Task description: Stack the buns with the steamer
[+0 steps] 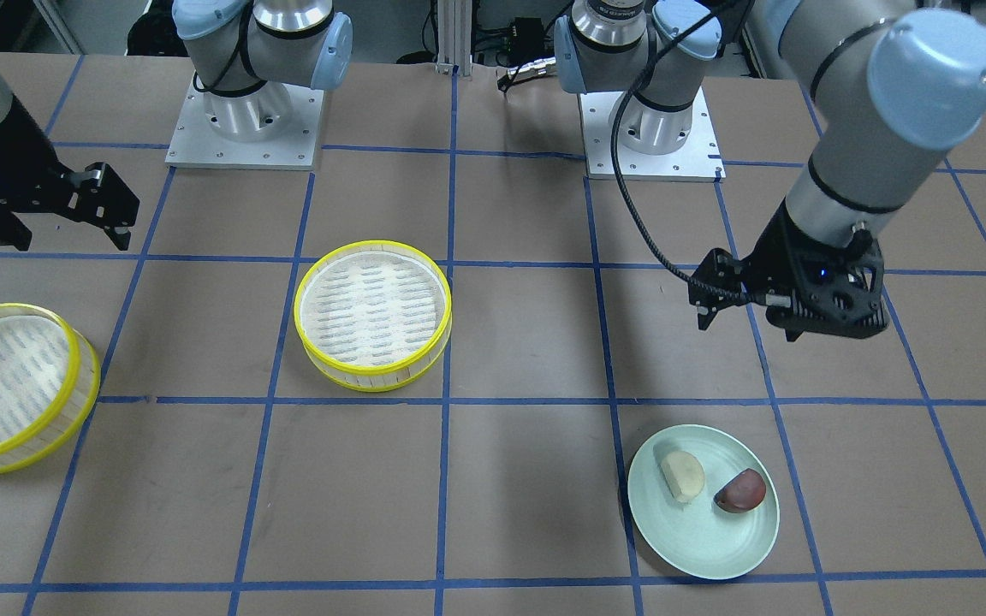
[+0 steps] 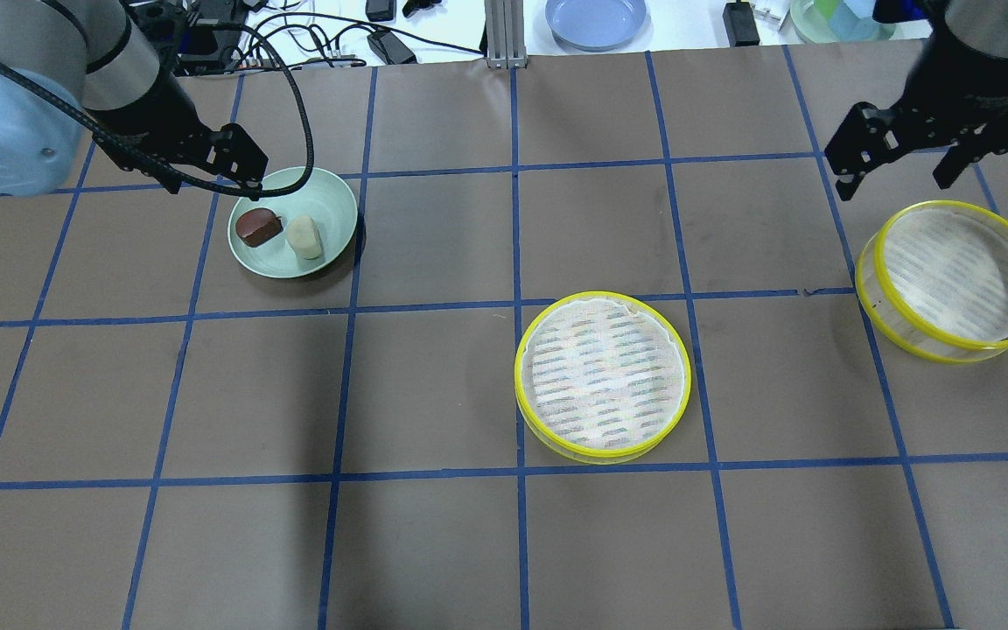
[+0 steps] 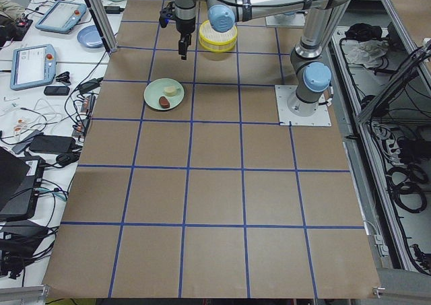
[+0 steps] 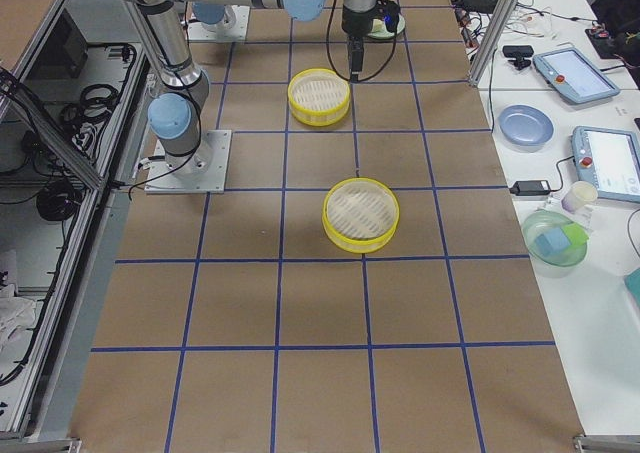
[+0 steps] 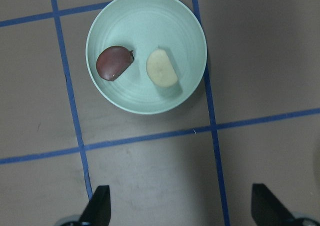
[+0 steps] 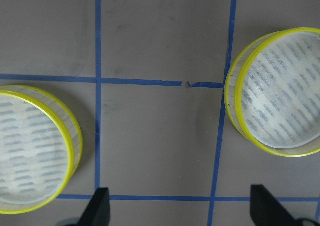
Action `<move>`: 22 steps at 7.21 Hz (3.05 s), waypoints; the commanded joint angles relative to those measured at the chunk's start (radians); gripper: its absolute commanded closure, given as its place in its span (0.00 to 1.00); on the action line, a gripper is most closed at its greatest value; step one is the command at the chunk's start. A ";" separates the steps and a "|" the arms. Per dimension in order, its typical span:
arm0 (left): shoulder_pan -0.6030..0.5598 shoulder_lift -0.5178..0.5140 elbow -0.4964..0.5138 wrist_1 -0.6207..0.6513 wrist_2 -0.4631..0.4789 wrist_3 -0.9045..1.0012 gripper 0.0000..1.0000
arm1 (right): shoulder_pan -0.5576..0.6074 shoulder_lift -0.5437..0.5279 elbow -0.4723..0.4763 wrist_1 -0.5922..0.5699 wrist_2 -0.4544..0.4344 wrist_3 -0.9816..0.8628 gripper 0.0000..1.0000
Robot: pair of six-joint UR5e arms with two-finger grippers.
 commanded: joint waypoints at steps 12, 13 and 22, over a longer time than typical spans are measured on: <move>0.015 -0.408 -0.001 0.333 -0.086 -0.366 1.00 | -0.427 0.342 0.185 -0.699 -0.044 -0.833 0.18; 0.015 -0.384 0.005 0.333 -0.087 -0.367 1.00 | -0.432 0.383 0.164 -0.700 -0.044 -0.784 0.27; -0.451 -0.196 -0.010 0.262 -0.153 -0.867 1.00 | -0.458 0.385 0.043 -0.425 0.054 -0.600 1.00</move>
